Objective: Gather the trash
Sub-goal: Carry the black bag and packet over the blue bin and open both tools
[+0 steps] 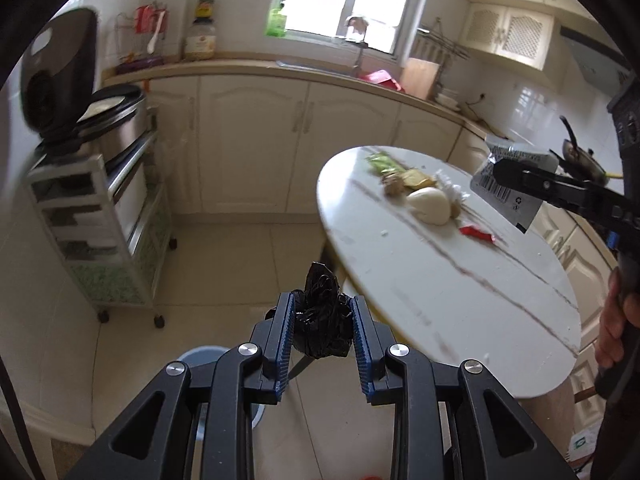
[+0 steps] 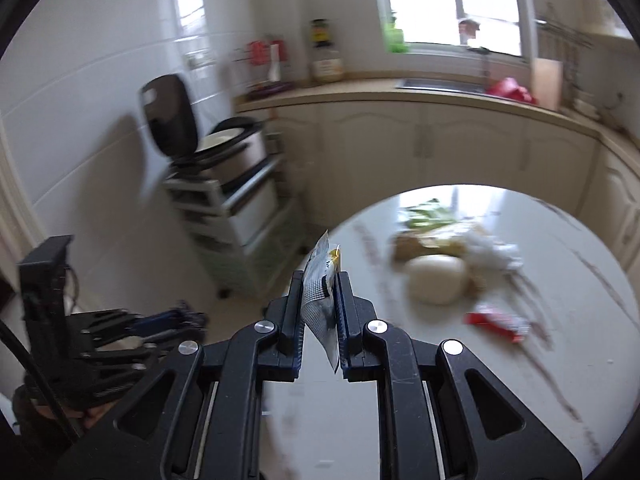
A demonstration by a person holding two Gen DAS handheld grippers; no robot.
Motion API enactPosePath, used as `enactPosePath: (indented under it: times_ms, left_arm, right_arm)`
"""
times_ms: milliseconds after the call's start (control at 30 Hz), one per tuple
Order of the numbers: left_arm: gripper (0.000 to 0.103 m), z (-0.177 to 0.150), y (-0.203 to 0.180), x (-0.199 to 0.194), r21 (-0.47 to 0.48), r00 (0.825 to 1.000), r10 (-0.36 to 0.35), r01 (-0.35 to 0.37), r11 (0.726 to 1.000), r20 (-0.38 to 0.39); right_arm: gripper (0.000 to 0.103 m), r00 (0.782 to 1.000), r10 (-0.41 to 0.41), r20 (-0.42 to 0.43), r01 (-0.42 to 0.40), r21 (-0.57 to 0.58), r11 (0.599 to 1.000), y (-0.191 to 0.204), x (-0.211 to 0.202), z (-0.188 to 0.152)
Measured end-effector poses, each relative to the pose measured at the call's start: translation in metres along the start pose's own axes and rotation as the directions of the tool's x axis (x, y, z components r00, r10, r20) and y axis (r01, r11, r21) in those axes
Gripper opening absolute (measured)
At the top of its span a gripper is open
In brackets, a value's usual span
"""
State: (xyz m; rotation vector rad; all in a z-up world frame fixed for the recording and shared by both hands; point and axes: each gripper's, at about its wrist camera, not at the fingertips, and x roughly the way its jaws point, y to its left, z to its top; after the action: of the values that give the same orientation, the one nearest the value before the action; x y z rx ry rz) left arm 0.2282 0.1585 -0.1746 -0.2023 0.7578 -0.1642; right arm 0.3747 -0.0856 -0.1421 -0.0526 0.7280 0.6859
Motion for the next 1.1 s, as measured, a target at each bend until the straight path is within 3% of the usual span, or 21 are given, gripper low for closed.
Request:
enactPosePath:
  times_ms: [100, 267, 467, 833, 933, 1067, 1100]
  left_arm:
    - [0.024, -0.018, 0.033, -0.01, -0.05, 0.999, 0.033, -0.034, 0.998, -0.029]
    - [0.024, -0.045, 0.085, -0.014, -0.145, 0.994, 0.067, -0.078, 0.986, -0.084]
    - [0.024, -0.058, 0.12, 0.0, -0.195, 0.987, 0.068, -0.096, 0.976, -0.145]
    - [0.03, -0.034, 0.155, 0.062, -0.205, 0.953, 0.126, -0.186, 0.961, -0.274]
    - [0.044, -0.03, 0.156, 0.062, -0.196, 0.947, 0.159, -0.218, 0.956, -0.279]
    - [0.069, -0.024, 0.146, 0.06, -0.202, 0.957, 0.171, -0.22, 0.954, -0.236]
    - [0.069, -0.023, 0.147, 0.057, -0.206, 0.959, 0.173, -0.221, 0.953, -0.226]
  right_arm:
    - [0.013, 0.994, 0.103, -0.041, -0.104, -0.012, 0.995, 0.045, 0.028, -0.008]
    - [0.014, 0.978, 0.166, -0.127, -0.165, 0.016, 0.986, 0.088, 0.083, -0.029]
    - [0.014, 0.96, 0.149, -0.237, -0.149, 0.019, 0.989, 0.105, 0.15, -0.054]
    - [0.014, 0.941, 0.101, -0.323, -0.1, 0.02, 0.995, 0.104, 0.222, -0.071]
    - [0.014, 0.937, 0.097, -0.335, -0.096, 0.02, 0.995, 0.103, 0.234, -0.071]
    - [0.014, 0.94, 0.089, -0.329, -0.086, 0.025, 0.996, 0.102, 0.243, -0.072]
    - [0.014, 0.942, 0.085, -0.326, -0.081, 0.026, 0.996, 0.101, 0.244, -0.072]
